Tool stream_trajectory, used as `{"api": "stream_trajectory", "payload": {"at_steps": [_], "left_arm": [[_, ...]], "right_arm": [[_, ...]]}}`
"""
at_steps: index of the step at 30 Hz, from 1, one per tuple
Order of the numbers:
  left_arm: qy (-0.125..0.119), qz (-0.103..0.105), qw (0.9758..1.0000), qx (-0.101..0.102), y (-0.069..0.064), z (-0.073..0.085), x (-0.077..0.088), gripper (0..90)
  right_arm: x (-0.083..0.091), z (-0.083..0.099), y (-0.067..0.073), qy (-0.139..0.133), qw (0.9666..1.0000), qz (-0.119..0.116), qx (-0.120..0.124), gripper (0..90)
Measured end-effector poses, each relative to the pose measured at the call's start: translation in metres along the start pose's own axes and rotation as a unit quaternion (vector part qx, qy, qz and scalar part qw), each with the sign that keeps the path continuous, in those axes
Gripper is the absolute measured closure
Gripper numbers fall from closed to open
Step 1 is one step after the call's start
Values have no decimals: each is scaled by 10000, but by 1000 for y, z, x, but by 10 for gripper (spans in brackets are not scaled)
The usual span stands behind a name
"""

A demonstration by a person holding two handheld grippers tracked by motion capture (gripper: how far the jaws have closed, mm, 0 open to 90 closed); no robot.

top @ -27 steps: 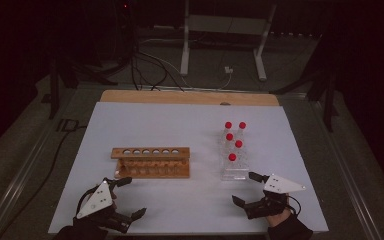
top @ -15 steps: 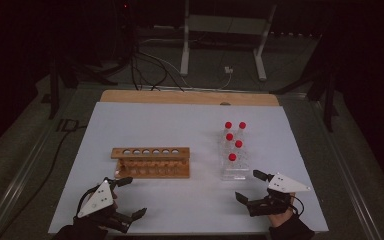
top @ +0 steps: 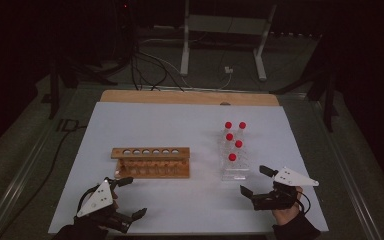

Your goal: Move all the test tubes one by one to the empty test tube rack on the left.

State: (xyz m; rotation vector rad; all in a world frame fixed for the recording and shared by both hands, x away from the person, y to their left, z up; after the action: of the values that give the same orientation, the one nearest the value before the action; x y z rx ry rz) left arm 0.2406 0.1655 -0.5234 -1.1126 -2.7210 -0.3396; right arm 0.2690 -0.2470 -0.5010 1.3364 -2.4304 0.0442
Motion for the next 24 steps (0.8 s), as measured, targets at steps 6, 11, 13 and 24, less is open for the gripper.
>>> {"api": "stream_trajectory", "payload": {"at_steps": [6, 11, 13, 24], "left_arm": [[5, 16, 10000, 20, 0, 0, 0, 4], [-7, 5, 10000, 9, 0, 0, 0, 4], [-16, 16, 10000, 35, 0, -1, 0, 4], [-24, 41, 10000, 5, -1, -1, 1, 4]], "right_arm": [[1, -14, 4, -27, 10000, 24, 73, 0], [2, -21, 5, -95, 9999, 3, 97, 0], [2, -24, 5, -110, 9999, 18, 105, 0], [-12, -38, 9, -47, 9997, 84, 233, 0]]}}
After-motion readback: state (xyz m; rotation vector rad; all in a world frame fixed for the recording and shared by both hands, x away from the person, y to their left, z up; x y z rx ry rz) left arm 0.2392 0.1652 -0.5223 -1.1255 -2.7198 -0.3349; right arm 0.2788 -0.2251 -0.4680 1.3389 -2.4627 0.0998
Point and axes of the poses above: each handheld gripper's, and its own axes: x roughly backward along the jaws, z roughly out of its underside, y roughly to its left, the point moved 5 cm from there along -x, roughly forward along the jaws, and after that the axes turned 15 degrees about -z, right-handed, at the moved point
